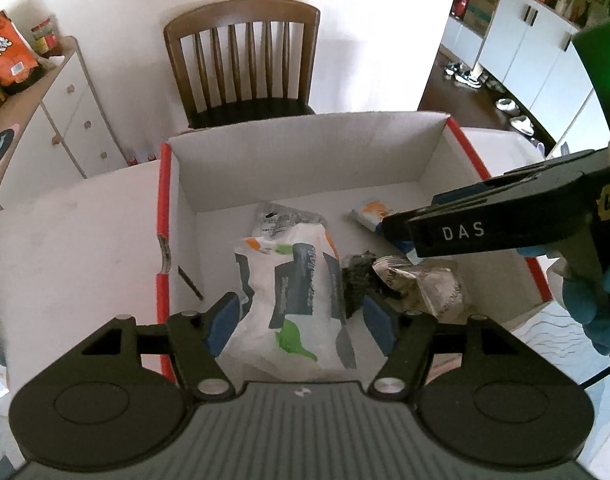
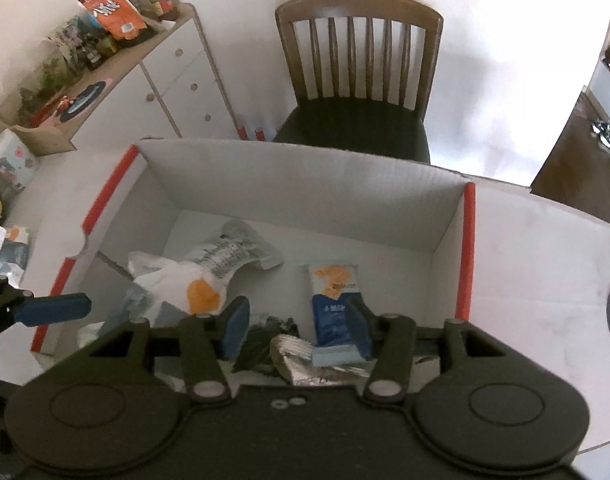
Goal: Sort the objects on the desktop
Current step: 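Withdraw both open tools up from the box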
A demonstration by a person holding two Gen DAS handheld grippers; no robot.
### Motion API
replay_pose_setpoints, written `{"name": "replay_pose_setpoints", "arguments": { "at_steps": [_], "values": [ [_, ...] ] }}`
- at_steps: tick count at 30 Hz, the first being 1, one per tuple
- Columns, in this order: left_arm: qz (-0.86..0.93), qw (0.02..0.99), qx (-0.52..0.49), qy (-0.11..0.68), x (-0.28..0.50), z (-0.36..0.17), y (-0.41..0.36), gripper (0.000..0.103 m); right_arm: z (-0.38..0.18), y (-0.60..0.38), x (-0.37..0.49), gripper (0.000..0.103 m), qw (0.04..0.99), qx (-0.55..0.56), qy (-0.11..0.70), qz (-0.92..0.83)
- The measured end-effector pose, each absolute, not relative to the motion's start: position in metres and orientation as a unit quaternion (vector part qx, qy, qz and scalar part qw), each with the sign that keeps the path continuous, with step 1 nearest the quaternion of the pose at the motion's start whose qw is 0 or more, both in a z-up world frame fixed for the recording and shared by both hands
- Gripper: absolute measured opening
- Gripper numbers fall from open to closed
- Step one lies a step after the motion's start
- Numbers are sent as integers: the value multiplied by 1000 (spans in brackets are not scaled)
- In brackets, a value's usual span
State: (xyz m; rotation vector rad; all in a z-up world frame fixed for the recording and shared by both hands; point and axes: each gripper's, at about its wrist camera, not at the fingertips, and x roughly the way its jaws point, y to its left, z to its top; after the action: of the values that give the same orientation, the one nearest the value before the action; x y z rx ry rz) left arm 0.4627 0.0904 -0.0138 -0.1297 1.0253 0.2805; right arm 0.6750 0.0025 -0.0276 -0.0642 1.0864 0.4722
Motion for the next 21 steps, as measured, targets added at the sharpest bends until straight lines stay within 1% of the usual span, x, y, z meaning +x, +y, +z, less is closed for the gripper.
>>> {"name": "replay_pose_setpoints", "arguments": {
  "at_steps": [12,21],
  "values": [
    [143,872,-75,461,420,24,75,67,4,-10,644,53,834,-28,493,246],
    [149,882,-90,438,376,44,56,67,30,-12,601,53,839,-44,470,271]
  ]
}}
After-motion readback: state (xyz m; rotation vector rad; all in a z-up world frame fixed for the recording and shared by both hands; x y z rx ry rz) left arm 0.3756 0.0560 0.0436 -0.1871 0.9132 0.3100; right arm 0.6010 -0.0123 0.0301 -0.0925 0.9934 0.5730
